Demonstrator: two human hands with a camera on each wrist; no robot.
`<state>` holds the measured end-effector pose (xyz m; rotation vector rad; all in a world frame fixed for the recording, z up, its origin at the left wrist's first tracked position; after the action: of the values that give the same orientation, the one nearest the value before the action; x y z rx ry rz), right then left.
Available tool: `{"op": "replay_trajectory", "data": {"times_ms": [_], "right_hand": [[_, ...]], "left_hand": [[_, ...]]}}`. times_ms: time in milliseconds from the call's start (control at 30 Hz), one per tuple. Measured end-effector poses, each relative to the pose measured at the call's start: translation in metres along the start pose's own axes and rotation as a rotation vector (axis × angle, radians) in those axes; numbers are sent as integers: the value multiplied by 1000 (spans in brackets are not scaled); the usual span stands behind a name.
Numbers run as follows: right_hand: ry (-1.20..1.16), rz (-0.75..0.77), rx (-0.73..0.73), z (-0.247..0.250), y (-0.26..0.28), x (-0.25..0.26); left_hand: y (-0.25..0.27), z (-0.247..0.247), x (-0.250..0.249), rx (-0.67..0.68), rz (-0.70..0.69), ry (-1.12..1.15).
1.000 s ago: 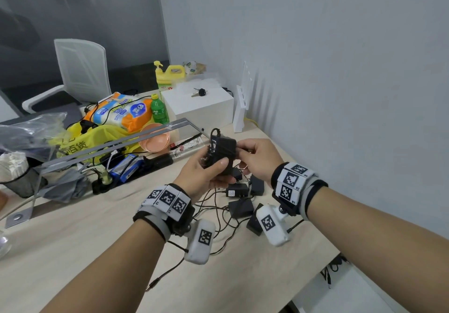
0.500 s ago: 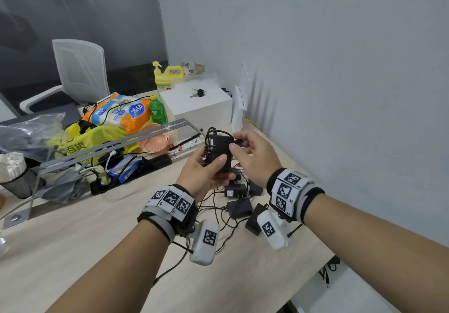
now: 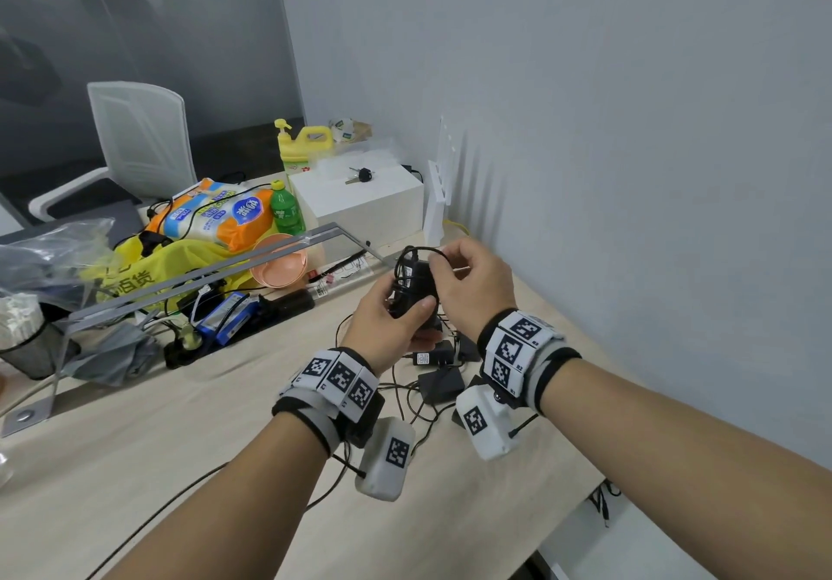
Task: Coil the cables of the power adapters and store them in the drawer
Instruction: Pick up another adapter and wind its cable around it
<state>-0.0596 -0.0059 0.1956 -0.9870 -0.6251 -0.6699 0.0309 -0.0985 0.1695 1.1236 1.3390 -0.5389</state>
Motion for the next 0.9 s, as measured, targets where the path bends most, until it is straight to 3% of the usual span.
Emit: {"op": "replay_trajectory", "data": {"times_ms": [367, 467, 567, 767, 900], "right_hand": [[-48, 8, 9, 3, -5, -6], [-70, 30, 52, -4, -2, -9], [-191, -60, 54, -6, -2, -12], [-304, -193, 235, 1, -9, -10], [-150, -167, 322, 3, -15, -11]], "left_hand": [[3, -10, -11, 114, 125, 284], [-2, -7, -13, 88, 159, 327], [-7, -5, -14, 48, 177, 346], [-13, 2, -13, 31, 154, 383], [-14, 5, -10, 46, 125, 390]]}}
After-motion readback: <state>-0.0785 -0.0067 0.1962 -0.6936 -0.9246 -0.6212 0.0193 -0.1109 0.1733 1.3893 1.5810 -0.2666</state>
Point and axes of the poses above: each hand's wrist, its own y-axis away from the middle knuckle, its own z-axis out of the back of the hand, x = y × z, the point moved 2 cm from there along -y, towards the middle knuckle, and after that the axes turned 14 degrees about z, right-handed, at the moved point
